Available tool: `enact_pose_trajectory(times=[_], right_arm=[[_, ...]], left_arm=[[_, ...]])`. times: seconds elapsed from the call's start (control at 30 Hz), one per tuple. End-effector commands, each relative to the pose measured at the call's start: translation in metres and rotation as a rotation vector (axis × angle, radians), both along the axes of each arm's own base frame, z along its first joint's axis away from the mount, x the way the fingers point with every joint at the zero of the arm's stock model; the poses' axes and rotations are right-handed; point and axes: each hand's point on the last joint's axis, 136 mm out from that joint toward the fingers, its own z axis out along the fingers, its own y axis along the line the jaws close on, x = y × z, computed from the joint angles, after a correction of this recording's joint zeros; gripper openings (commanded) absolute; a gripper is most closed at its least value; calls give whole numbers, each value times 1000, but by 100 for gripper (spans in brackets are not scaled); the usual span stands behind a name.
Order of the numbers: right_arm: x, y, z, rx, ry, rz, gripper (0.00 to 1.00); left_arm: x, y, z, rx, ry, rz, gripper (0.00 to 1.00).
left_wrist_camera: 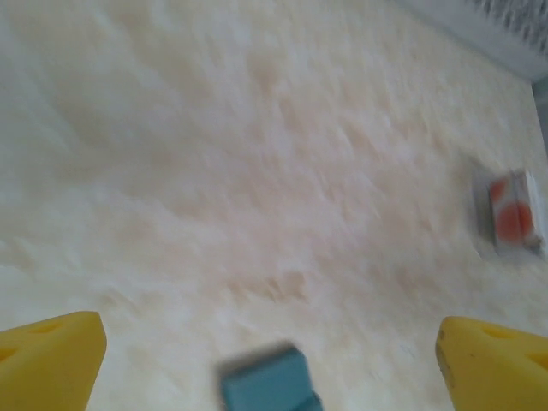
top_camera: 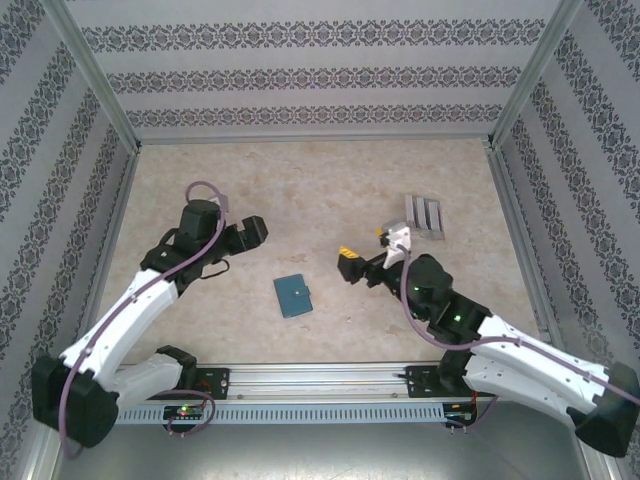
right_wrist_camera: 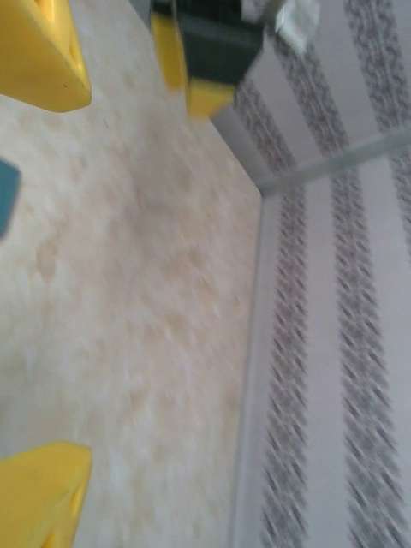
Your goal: Put the credit cards into the card holder
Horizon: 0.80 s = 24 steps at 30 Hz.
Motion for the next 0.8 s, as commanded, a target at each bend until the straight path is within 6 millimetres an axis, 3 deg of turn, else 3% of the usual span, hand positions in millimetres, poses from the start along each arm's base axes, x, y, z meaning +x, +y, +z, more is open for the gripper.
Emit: enact_pose_trajectory(times=[0.0,0.07,0.23,0.33,0.43,0.5,0.67,0.77], right_arm=[[20,-51,-17,-197,-70,-218,98],[33,-81,-19,-188,-66,-325,98],[53,-123,-39,-153,-22,-384,98],[57,-159,-69,-146,66,-520,98],[60,-172,-88,-165,75,-545,98],[63,-175,-101,-208,74,-524,98],[71,-188,-126,-172,83,-531,98],[81,-191,-124,-187,60,-526,98]], left_arm=[[-5,58,13,273,-178,157,100],[-12,75,21,302,-271,233,100],[-22,91,19,311,-449,303,100],[-24,95,18,346,-496,312,100],[-18,92,7,523,-529,222,100],[-13,103,-5,590,-499,268,99],[21,89,-44,567,-414,83,99],[37,100,-61,574,-353,114,99]])
